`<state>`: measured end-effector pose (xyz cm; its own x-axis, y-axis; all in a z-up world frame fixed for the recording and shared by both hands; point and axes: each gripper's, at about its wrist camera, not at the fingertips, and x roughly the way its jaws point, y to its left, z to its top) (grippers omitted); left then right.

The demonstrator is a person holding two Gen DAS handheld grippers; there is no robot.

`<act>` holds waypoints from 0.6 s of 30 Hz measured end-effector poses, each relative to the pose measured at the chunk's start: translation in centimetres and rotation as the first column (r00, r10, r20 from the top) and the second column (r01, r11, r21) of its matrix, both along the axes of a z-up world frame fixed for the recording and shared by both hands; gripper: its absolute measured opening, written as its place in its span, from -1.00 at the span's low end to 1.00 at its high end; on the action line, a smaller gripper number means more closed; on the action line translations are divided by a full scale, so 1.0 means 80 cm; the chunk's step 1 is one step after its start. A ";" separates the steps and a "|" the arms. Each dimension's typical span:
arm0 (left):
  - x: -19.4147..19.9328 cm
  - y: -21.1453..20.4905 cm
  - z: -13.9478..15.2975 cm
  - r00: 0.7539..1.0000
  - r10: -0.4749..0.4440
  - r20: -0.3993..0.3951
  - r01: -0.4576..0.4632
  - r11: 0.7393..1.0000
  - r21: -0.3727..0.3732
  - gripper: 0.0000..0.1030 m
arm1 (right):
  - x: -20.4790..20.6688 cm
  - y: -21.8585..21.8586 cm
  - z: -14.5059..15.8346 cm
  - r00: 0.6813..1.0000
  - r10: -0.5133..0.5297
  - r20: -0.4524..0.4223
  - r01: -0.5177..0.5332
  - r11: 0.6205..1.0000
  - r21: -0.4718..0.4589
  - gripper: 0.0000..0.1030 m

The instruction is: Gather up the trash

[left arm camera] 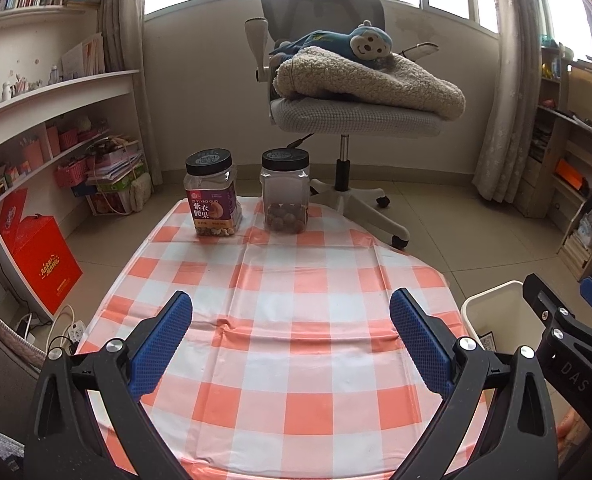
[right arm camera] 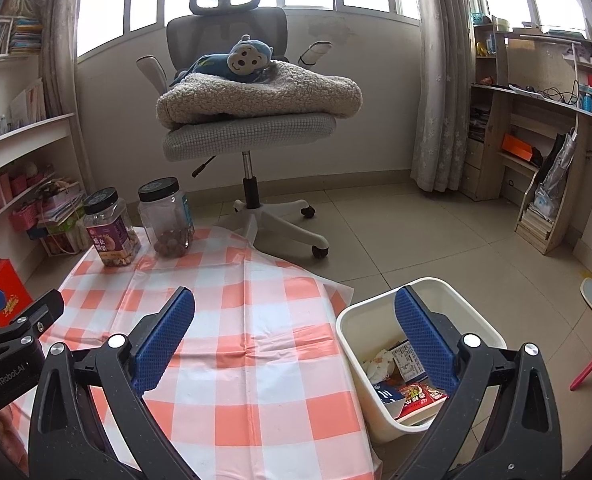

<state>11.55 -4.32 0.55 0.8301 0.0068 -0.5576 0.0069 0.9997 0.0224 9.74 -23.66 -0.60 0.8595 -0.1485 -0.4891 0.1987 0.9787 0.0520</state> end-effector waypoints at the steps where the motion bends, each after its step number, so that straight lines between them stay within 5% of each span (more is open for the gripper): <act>1: 0.000 0.000 -0.001 1.000 0.001 0.002 -0.001 1.000 -0.003 0.86 | 0.001 0.000 -0.001 1.000 0.000 -0.003 0.000 1.000 -0.003 0.86; 18: 0.001 -0.008 -0.004 1.000 -0.004 0.015 0.004 1.000 0.014 0.85 | 0.005 -0.002 -0.004 1.000 0.001 -0.015 -0.001 1.000 -0.012 0.86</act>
